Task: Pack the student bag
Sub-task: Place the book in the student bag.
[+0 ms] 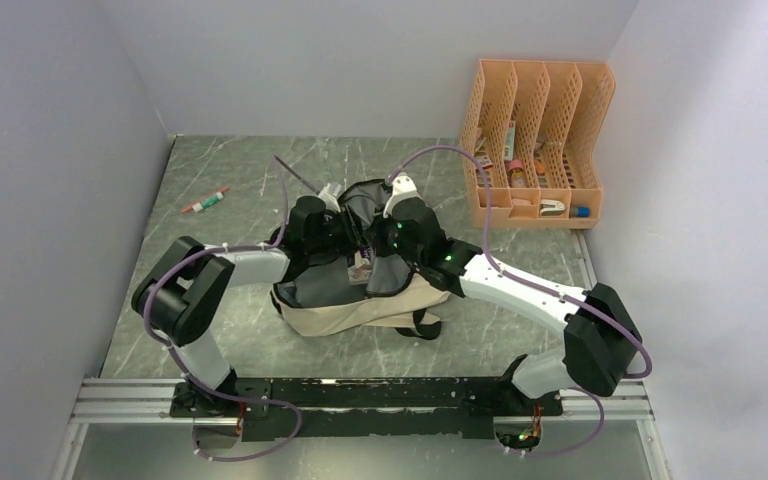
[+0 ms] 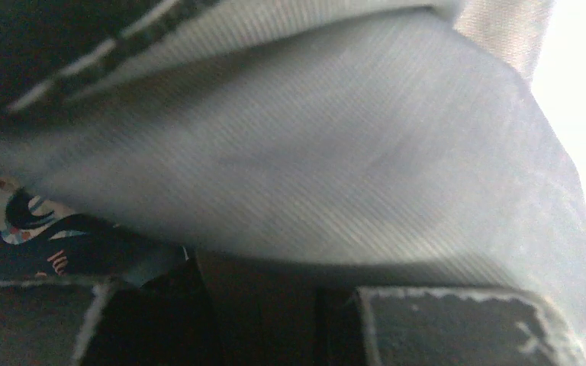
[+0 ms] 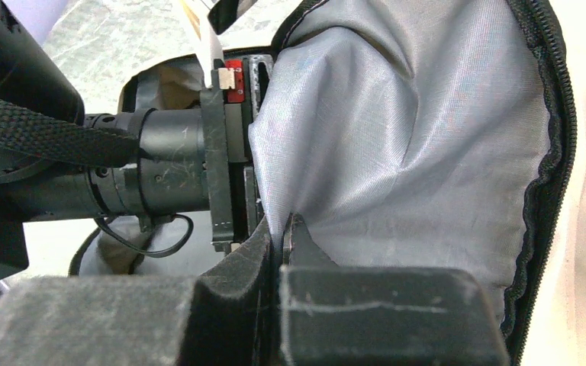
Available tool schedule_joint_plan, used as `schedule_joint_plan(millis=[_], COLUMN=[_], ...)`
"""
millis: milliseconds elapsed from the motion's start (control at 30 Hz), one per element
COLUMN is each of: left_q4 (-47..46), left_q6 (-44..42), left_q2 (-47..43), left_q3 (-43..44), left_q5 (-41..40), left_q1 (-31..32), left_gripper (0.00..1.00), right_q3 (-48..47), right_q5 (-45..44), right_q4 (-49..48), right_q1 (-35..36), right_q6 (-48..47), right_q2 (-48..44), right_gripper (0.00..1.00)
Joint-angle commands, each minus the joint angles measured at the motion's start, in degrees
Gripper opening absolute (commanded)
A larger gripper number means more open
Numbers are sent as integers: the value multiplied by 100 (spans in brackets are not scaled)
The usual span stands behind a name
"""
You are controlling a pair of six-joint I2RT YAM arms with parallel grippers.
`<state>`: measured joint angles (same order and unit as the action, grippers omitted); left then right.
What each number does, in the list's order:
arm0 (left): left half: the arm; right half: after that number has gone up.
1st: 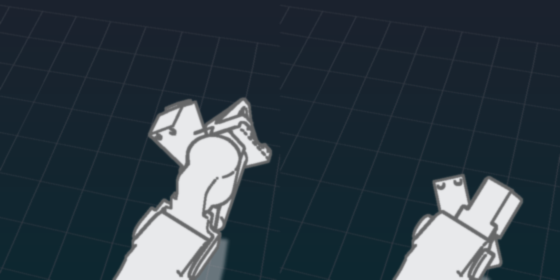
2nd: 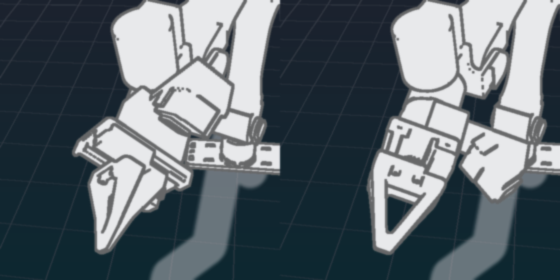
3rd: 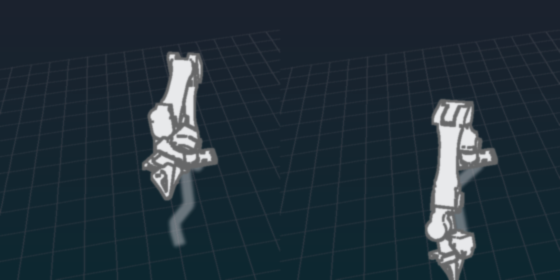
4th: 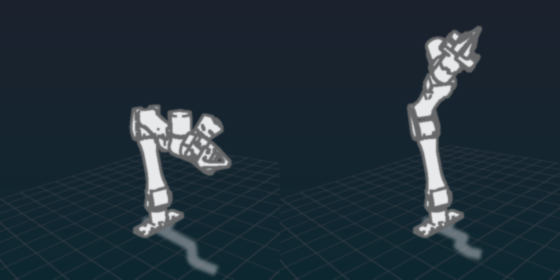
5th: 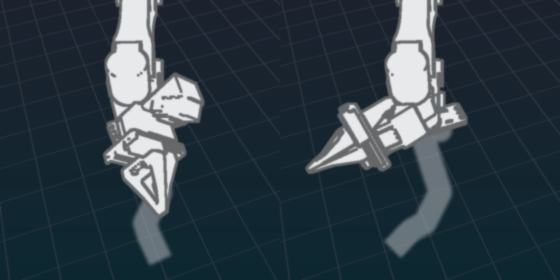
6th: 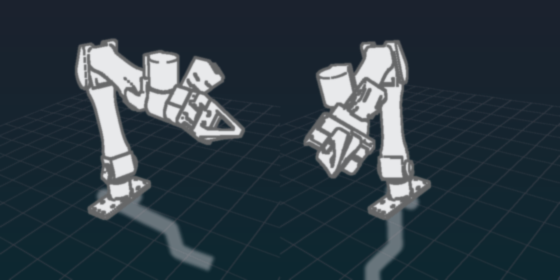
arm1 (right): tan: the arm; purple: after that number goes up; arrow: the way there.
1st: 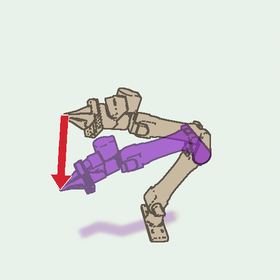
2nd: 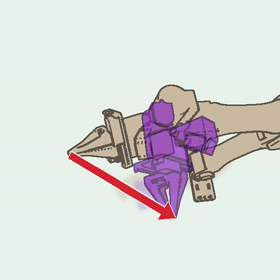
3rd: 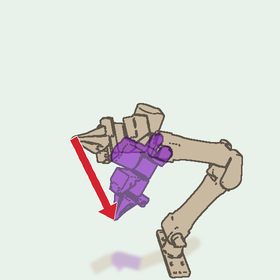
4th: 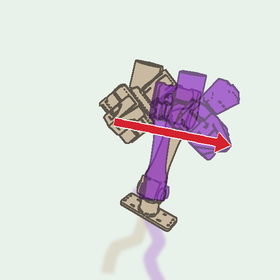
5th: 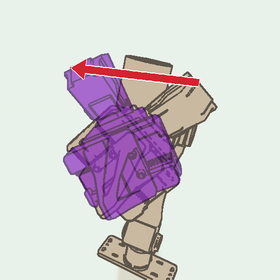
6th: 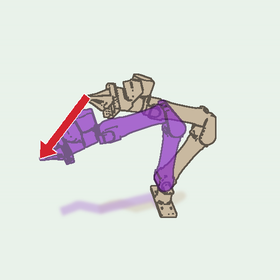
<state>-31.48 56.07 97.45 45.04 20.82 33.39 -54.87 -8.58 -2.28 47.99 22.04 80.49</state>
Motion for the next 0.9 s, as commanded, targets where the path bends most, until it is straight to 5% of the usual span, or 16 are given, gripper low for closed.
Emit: schedule_joint_plan(millis=[0, 267, 867], left_q4=[-394, 165, 1913], left_q6=[-232, -493, -1279], left_q2=[213, 340, -141], left_q3=[385, 655, 1179], left_q5=[-29, -166, -853], left_q1=[50, 54, 54], left_gripper=[9, 40, 75], right_q3=[-11, 38, 73], right_q5=[140, 116, 125], right_q4=[-615, -599, -624], right_q1=[35, 35, 33], right_q6=[125, 91, 50], right_q2=[-260, -270, -218], right_gripper=[0, 0, 0])
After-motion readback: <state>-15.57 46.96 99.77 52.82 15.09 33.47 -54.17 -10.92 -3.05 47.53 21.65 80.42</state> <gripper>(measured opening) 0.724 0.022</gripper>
